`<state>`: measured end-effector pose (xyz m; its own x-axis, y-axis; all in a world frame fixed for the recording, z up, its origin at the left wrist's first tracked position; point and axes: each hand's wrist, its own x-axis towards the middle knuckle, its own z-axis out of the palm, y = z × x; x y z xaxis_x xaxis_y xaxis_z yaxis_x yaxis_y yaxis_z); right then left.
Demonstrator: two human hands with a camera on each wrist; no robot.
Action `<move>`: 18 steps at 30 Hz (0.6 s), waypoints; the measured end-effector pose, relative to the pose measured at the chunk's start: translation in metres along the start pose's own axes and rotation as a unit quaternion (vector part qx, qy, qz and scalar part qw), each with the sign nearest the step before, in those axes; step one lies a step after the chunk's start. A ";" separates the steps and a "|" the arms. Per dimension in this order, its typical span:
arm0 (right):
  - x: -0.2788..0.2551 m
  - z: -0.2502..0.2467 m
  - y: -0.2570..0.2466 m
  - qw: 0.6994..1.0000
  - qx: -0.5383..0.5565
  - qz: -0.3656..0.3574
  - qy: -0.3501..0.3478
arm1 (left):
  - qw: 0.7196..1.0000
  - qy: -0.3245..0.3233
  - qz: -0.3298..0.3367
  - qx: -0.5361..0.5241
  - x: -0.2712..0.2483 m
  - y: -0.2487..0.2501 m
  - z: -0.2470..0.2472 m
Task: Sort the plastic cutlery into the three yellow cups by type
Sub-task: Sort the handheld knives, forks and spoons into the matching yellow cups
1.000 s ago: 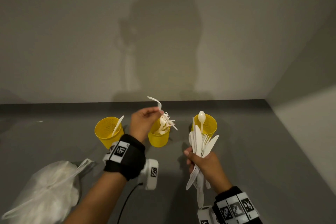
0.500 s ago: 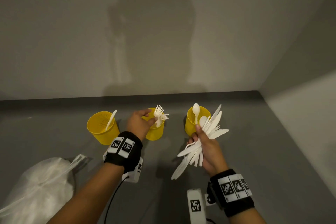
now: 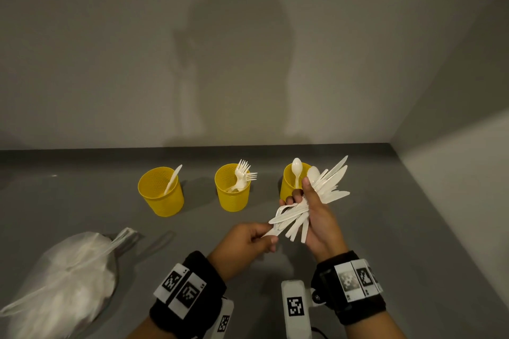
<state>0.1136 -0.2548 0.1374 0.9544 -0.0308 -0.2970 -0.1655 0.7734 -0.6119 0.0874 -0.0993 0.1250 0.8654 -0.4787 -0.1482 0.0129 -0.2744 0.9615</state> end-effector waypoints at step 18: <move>-0.002 -0.019 -0.034 0.994 0.014 -0.105 0.018 | 0.990 0.094 -0.059 -0.088 -0.039 -0.033 -0.062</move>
<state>0.1126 -0.2930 0.1449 0.9579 -0.2148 -0.1906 0.0435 0.7646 -0.6431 0.0845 -0.0202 0.1128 0.9306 -0.2831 -0.2322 0.1925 -0.1610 0.9680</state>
